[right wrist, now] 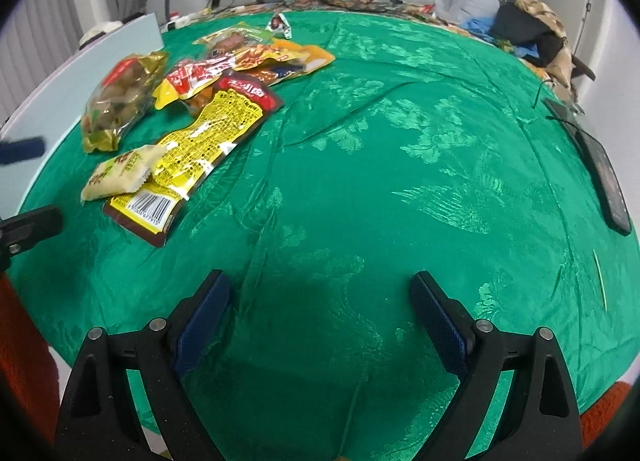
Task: Organize snacks
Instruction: 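Move the left tool toward the cream pastry bar while the right tool approaches the yellow packet, then grasp the cream pastry bar with the left tool while the right tool grasps the long yellow packet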
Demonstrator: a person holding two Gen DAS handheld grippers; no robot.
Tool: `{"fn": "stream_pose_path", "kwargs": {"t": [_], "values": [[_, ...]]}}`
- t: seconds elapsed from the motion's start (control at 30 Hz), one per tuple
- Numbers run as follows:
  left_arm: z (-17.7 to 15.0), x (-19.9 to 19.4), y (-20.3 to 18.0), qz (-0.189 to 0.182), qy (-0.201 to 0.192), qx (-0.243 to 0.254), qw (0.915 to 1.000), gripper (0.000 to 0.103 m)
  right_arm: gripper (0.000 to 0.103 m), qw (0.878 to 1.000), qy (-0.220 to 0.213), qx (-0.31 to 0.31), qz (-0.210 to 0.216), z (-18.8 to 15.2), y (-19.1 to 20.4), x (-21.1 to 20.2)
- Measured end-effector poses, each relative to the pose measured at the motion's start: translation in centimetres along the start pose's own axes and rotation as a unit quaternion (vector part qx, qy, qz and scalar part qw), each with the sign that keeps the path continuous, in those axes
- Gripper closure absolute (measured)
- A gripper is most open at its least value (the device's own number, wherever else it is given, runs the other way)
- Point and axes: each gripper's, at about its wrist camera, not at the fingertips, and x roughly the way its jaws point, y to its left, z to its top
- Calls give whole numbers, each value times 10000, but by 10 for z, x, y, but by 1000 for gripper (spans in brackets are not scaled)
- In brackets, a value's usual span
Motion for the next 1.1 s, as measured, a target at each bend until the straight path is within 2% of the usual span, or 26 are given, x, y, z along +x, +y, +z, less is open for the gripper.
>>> {"fn": "stream_pose_path", "kwargs": {"t": [0.1,0.2,0.23,0.27,0.33,0.4,0.47,0.57,0.7,0.8,0.87,0.93,1.0,1.1], "values": [[15,23,-1,-98,175,205,9996,0,9,10000,-78,-5,-11,-1,1,0],[19,41,4,-456,378,180,9981,1,9,9999,-116,-11,-9,-4,0,-1],[19,43,6,-570,421,151,9974,4,9,9999,-123,-16,-6,-4,0,-1],[17,42,8,-672,454,94,9967,8,9,9999,-129,-21,-3,-4,0,-1],[14,37,10,-914,524,-15,9944,32,9,9999,-148,-27,3,-5,-1,-2],[8,32,8,-1043,581,-69,9928,44,9,9998,-177,-26,4,-6,-1,-2],[1,23,3,-996,538,64,9935,49,9,9998,-200,-11,-5,-6,-1,-2],[-4,12,-2,-1058,555,282,9924,50,9,9998,-222,17,-19,-4,-1,-1],[-6,2,1,-1521,746,304,9851,47,9,9997,-225,23,-20,-4,-1,-1],[-3,7,-3,-1398,810,493,9856,38,9,9997,-233,32,-29,-4,-1,-1],[-3,10,-9,-1329,830,800,9844,36,9,9997,-230,34,-29,-3,-1,-1],[-2,11,-8,-1398,811,830,9834,34,9,9997,-235,30,-27,-3,-1,-1],[-2,14,-4,-1619,902,743,9799,29,9,9997,-239,31,-24,-3,-2,-1],[-6,15,-8,-1535,948,1075,9777,27,9,9997,-237,34,-31,-3,-1,-1]]}}
